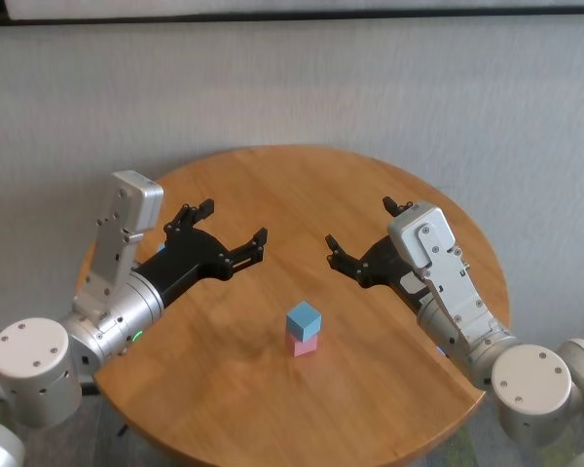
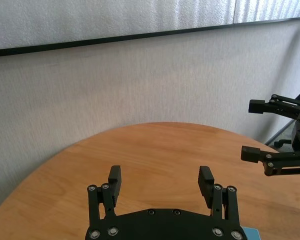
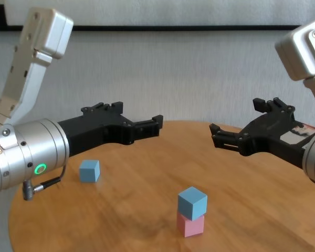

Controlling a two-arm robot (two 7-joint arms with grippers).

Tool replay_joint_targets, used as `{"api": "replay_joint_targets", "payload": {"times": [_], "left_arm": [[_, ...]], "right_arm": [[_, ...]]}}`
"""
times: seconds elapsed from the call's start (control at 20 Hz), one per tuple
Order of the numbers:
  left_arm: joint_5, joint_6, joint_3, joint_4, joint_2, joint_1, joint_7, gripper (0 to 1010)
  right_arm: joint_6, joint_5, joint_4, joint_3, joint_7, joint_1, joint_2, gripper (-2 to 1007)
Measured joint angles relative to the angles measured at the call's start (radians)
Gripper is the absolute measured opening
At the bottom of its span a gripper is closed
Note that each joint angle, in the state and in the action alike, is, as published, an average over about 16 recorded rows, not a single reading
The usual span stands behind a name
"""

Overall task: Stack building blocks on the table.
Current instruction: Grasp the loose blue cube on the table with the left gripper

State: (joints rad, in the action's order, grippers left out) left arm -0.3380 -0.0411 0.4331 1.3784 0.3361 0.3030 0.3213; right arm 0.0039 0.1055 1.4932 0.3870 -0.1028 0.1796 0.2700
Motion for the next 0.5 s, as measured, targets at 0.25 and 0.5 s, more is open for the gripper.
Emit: {"api": "replay_joint_targets", "payload": {"times": [0.25,0.5], "left_arm": [[-0.003,0.005,-0.006,-0.003,-0.006,-0.001,-0.002,1000],[-0.004,0.014,-0.019,-0.004,-0.015,-0.005,-0.013,1000]], "right_arm": [[0.010,-0.007,-0.002,-0.005,-0.002,0.001,-0.003,1005],[0.009,-0.007,-0.001,-0.003,-0.002,0.002,-0.002,1005]]}}
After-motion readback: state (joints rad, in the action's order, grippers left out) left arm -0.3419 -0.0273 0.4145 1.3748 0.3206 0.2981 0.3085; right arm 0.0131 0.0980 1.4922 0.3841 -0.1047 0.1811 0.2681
